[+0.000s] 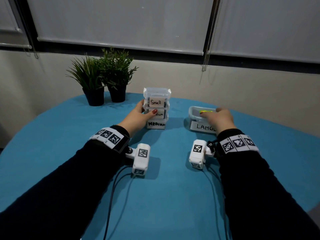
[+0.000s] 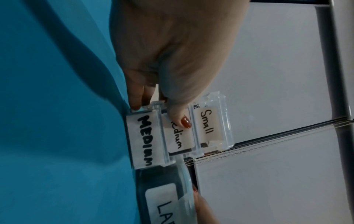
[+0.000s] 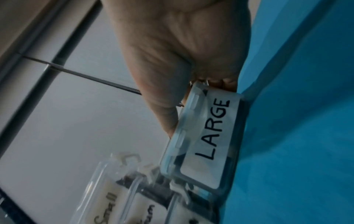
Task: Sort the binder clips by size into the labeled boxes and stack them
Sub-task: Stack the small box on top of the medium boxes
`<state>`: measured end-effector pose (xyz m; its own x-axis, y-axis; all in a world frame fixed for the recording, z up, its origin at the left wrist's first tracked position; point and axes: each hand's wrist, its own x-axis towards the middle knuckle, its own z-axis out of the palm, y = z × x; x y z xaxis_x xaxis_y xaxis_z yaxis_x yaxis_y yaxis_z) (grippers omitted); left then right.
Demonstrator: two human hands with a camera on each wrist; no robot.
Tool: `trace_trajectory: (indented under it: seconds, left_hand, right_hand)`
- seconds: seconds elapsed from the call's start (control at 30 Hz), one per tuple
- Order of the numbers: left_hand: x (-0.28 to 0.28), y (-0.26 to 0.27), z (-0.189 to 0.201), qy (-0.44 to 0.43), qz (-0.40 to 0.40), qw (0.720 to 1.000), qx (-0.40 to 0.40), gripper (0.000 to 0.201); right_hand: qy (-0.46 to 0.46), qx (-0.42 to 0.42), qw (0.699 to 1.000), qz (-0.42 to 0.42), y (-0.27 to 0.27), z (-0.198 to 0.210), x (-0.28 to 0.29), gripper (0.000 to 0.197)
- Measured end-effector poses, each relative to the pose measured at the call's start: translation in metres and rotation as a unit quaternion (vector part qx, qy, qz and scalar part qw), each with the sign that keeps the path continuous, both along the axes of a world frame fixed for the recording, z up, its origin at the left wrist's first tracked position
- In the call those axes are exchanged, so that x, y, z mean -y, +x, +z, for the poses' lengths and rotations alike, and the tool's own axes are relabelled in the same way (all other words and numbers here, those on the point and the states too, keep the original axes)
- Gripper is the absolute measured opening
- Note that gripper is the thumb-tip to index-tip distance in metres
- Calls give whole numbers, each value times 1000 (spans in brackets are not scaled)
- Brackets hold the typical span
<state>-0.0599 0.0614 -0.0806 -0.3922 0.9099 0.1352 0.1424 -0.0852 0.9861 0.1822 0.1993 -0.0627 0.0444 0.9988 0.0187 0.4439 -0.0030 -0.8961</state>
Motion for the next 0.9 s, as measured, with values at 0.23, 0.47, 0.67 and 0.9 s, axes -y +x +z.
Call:
trace_trajectory:
  seconds: [0.23,0.47,0.67,0.9]
  left_hand:
    - [-10,-9,-3,6,10,1000,7,53]
    - [-24,-30,7,-3,27,999,28,44]
    - [-46,-59,10,-3,65,997,44,58]
    - [-73,-85,3,20,104,994,35,61]
  right_hand:
    - [18,-100,990,102,-32,-15,-2,88]
    - [23,-90,988,124,-81,-12,-15,87]
    - [29,-65,989,126,-117,-8,-41,86]
    - [26,-68,988,137,-145,-10,-61,86]
